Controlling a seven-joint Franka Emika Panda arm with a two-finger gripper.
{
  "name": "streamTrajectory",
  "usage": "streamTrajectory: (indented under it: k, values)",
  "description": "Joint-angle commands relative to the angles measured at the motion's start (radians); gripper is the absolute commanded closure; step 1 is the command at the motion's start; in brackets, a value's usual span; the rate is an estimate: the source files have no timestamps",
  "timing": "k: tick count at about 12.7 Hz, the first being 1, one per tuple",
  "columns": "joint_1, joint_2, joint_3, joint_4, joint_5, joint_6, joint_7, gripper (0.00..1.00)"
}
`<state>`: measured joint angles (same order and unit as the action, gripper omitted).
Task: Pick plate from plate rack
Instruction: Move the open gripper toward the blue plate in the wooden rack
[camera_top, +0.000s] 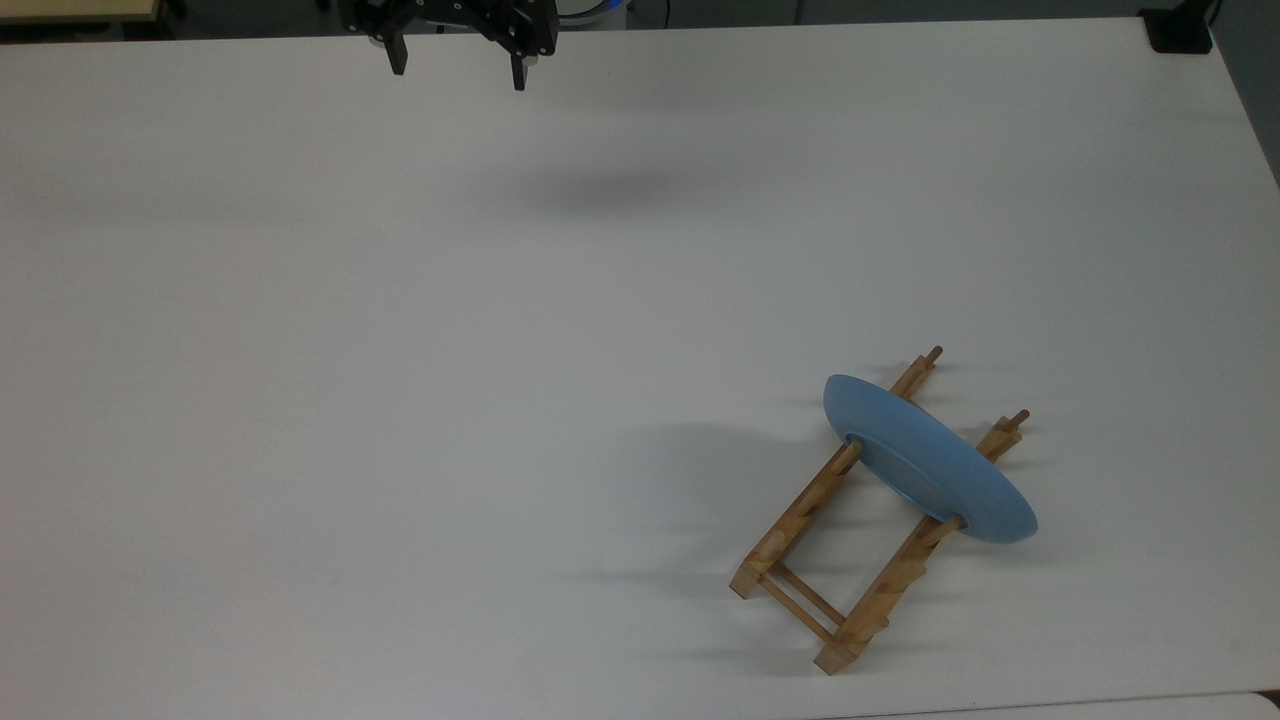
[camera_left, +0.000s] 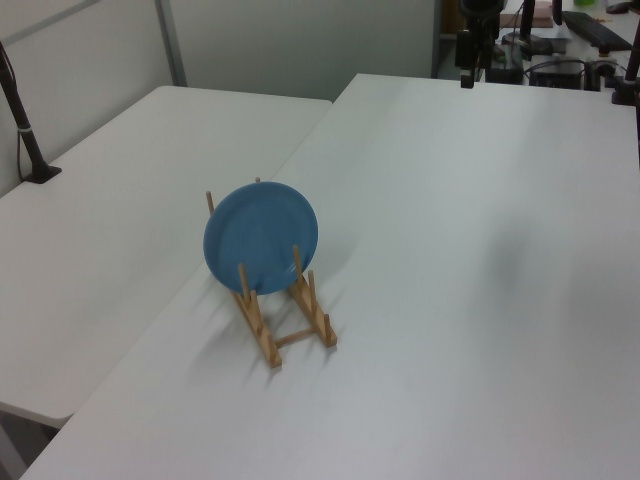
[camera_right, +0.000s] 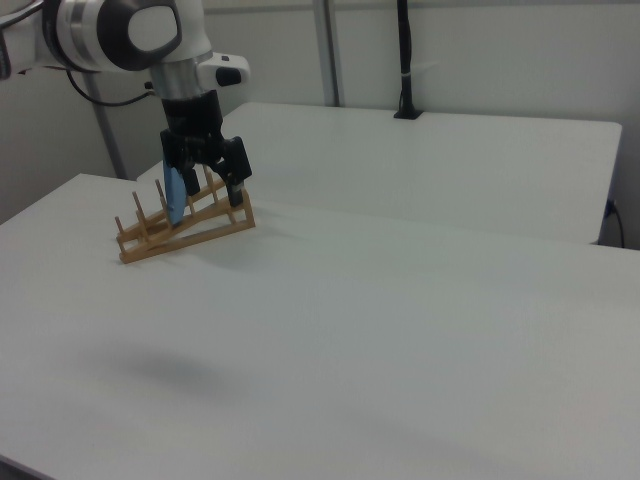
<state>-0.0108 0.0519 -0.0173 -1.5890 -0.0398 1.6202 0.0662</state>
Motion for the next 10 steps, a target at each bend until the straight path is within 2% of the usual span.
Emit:
streamTrajectory:
  k: [1,8,10]
  values:
    - [-0.002,-0.037,-0.012,-0.032,0.028,-0.014,-0.026,0.0]
    - [0.008,-0.029,-0.004,-0.032,0.026,0.004,-0.026,0.0]
    - [0.017,-0.015,0.003,-0.004,0.029,0.036,-0.025,0.0]
